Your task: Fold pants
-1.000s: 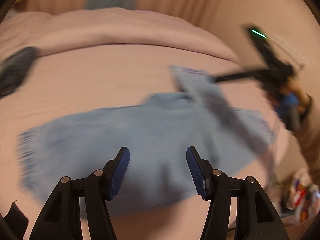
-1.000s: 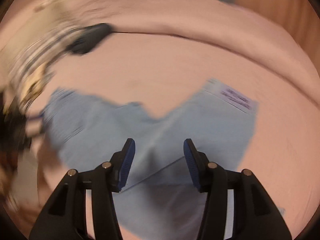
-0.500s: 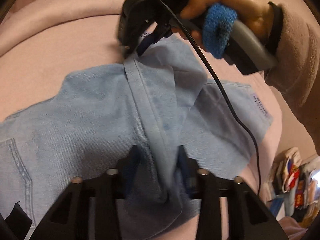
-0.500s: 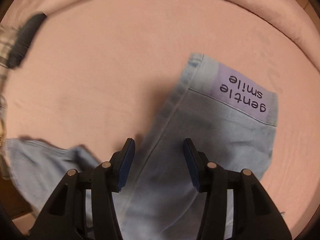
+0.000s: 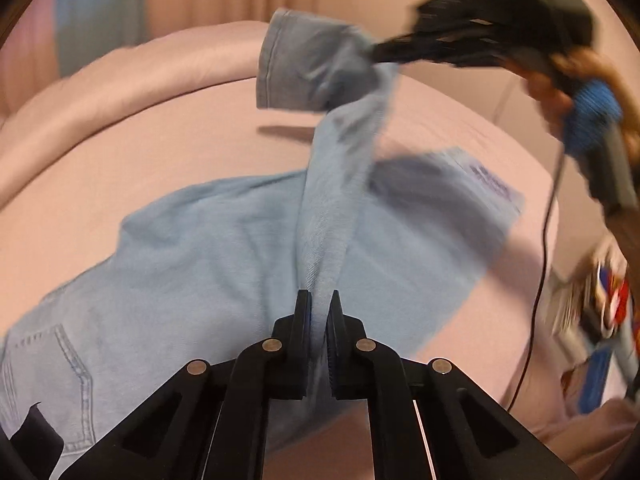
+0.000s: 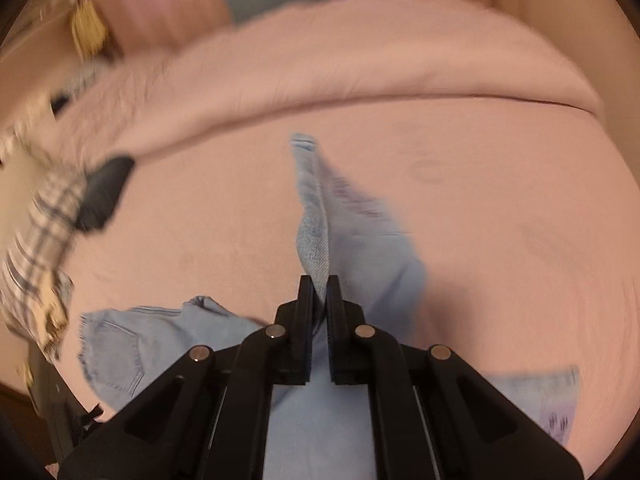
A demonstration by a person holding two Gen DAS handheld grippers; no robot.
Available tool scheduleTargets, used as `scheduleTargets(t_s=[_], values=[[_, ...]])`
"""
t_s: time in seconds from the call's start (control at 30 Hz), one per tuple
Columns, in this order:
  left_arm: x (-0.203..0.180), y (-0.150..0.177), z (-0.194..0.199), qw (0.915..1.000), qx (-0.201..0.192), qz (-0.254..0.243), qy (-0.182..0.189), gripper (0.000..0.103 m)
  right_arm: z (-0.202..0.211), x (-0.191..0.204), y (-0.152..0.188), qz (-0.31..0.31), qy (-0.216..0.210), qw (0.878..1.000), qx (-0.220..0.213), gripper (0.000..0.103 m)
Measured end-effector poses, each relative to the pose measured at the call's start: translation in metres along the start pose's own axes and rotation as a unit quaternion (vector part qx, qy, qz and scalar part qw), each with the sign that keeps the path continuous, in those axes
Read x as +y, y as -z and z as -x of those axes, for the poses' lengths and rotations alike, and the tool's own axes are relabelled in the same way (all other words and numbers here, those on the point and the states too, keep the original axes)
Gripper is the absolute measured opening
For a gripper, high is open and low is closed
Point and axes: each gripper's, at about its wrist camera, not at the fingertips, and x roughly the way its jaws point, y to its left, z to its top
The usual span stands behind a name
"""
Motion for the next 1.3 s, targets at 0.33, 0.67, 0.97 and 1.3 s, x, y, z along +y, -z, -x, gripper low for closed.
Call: scheduleTargets(t_s=[0.33, 0.67, 0.97, 1.3], values=[[-0.032, 0.014, -0.039, 0.9943, 0.065, -0.079, -0.031, 0.006, 0.014, -0.110, 0.153, -0.212, -0.011, 0.977, -0.018, 0.018], [-0.031, 0.007, -0.038, 0.9929, 0.080, -0.079, -0.039, 0.006, 0.045, -0.088, 0.112, -0.105, 0.068, 0.989, -0.083, 0.053], [-0.032, 0.000, -0.040, 0.9915, 0.098, -0.075, -0.043, 0.006, 0.032, -0.085, 0.074, 0.064, 0.012, 0.998, -0.019, 0.055], [-0.036, -0.001, -0.038, 0.9917, 0.088, -0.075, -0.056, 0.004, 0.056, -0.119, 0.062, -0.005, 0.015, 0.997, -0.070, 0.004]])
